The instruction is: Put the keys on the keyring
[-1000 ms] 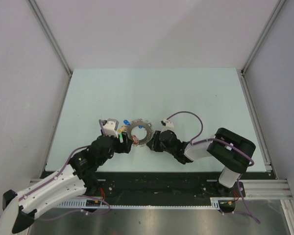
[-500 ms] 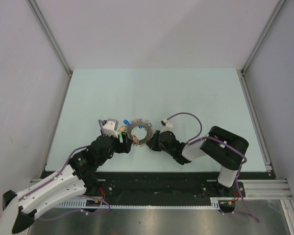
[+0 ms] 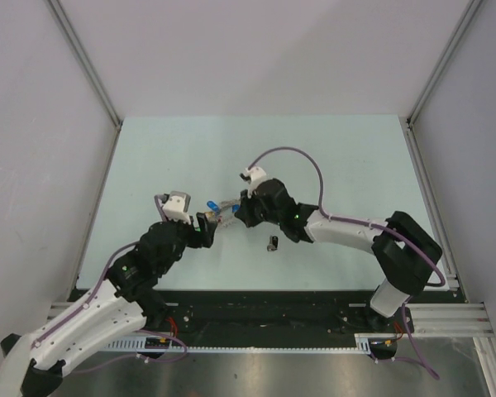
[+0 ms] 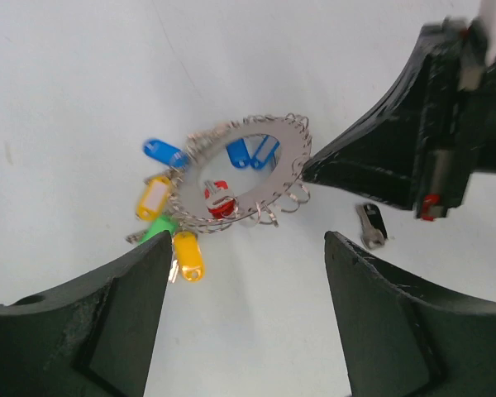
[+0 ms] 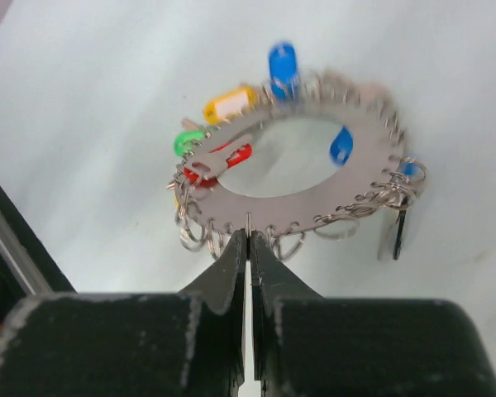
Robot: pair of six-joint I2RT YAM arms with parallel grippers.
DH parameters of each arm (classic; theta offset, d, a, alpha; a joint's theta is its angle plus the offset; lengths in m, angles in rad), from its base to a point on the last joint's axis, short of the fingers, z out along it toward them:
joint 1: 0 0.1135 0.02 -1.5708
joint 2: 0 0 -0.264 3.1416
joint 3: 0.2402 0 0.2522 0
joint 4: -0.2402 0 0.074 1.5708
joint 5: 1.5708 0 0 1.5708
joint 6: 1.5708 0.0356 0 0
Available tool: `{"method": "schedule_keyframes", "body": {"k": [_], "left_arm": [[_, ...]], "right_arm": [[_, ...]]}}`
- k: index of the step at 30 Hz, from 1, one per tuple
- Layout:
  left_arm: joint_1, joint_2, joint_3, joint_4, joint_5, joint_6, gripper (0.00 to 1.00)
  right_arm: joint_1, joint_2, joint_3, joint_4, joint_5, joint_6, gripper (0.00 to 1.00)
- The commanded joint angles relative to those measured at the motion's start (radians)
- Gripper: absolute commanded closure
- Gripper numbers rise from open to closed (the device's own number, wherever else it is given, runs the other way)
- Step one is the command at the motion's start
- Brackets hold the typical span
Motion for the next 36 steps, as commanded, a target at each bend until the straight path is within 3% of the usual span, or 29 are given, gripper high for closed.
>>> {"method": "schedule_keyframes", "body": {"k": [1, 5, 13, 15, 27, 36], "left_arm": [[0.086, -0.005, 0.087, 0.069, 0.017, 0.099, 0.22], [0.179, 0.015, 0.142, 0.135, 0.119, 0.168, 0.22], [0.297, 0.095, 0.237, 0.286, 0.418, 0.307, 0.22], [0.312, 0.137, 0.258, 0.295, 0.533, 0.343, 0.23], [0.318, 0.391, 0.439, 0.471, 0.888, 0.402, 0.25], [0.318, 0.398, 0.433, 0.461, 1.058, 0.488, 0.25]], "right_arm": [[-0.034, -0.069, 0.24, -0.361, -0.134, -0.404, 1.0], [-0.083, -0.109, 0.352, -0.487, -0.171, -0.556, 1.0], [-0.174, -0.231, 0.401, -0.478, -0.351, -0.805, 1.0], [-0.208, -0.257, 0.401, -0.462, -0.406, -0.816, 1.0], [-0.261, -0.362, 0.478, -0.564, -0.57, -0.936, 1.0], [-0.285, -0.408, 0.476, -0.538, -0.731, -0.922, 1.0]]}}
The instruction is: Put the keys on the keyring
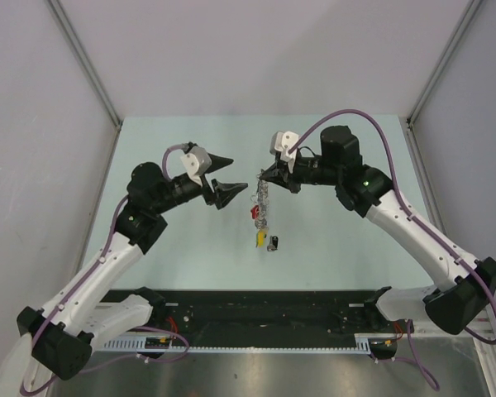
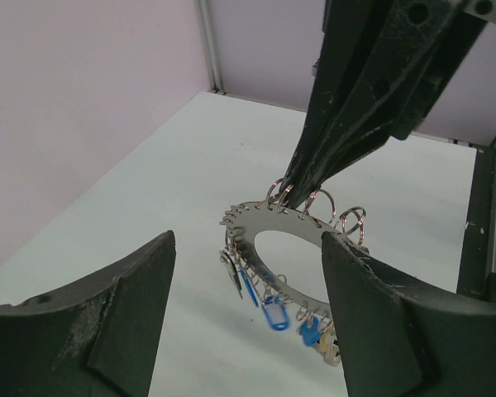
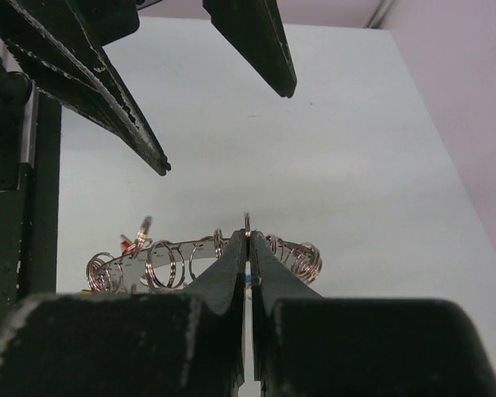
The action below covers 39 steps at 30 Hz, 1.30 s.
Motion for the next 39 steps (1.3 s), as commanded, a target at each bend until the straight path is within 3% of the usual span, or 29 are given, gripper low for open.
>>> {"method": "schedule_keyframes", "body": {"k": [1, 8, 19, 39], "left_arm": [[0.008, -0.027, 0.008, 0.037, 0.116, 0.078, 0.25], [0.008, -0.029, -0.035, 0.092, 0.13, 0.049, 0.35], [-0.006, -0.029, -0.098, 0.185, 0.214, 0.032, 0.58], [-0.043, -0.036, -0.117, 0.227, 0.248, 0.006, 0.78]], "right_arm": [[-0.008, -0.056, 0.049, 0.047, -0.113, -0.005, 1.0], [-0.005, -0.067, 0.042, 0.022, -0.187, 0.014, 1.0], [0.009, -0.06, -0.009, 0.168, -0.239, 0.12, 1.0], [0.047, -0.024, -0.029, 0.231, -0.249, 0.163, 1.0]]}}
